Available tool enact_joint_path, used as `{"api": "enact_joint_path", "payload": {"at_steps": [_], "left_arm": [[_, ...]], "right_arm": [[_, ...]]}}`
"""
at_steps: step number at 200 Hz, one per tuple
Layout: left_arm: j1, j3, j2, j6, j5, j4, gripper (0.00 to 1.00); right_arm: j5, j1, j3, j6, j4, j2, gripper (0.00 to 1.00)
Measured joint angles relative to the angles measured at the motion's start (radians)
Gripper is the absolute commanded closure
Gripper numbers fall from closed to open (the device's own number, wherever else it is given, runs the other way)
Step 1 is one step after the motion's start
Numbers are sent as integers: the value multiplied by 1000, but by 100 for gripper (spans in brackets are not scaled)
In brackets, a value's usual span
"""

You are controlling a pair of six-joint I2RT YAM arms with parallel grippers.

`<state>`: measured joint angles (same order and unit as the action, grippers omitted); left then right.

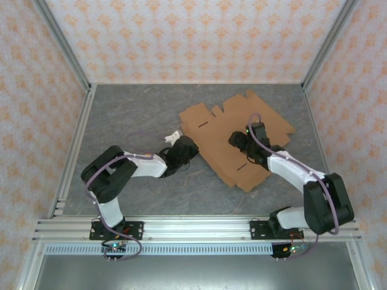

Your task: Fold the paper box

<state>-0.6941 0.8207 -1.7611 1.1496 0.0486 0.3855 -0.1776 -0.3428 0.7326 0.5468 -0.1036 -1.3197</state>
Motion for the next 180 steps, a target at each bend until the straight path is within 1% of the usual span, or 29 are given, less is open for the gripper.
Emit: {"api": "enact_joint_path", "payload": {"at_steps": [21, 42, 59, 73, 83, 90, 116, 129, 149, 180], "left_arm": [[66, 89, 72, -177, -60, -164, 100], [165, 215, 137, -383, -130, -342, 100], [240, 303, 158, -515, -187, -451, 100], [309, 367, 162, -623, -263, -544, 100], [343, 406, 156, -686, -304, -608, 100], [364, 453, 143, -740, -327, -682, 100], [380, 630, 84, -915, -360, -872, 100], [380, 692, 67, -985, -373, -926, 100], [380, 800, 44, -1124, -405, -1028, 100], [380, 983, -14, -1327, -461, -1160, 100]], "right_arm": [[29, 0, 105, -96, -84, 50, 22], [43, 0, 176, -180, -151, 61, 22], [42, 0, 209, -231, -200, 56, 22], [31, 0, 233, -266, -234, 39, 22], [18, 0, 247, -287, -245, 22, 22], [3, 0, 256, -303, -250, 10, 22], [-69, 0, 301, -375, -253, -26, 22], [-106, 0, 344, -415, -248, -48, 22], [-183, 0, 441, -508, -237, -97, 22], [-265, 1, 625, -663, -233, -180, 24]]}}
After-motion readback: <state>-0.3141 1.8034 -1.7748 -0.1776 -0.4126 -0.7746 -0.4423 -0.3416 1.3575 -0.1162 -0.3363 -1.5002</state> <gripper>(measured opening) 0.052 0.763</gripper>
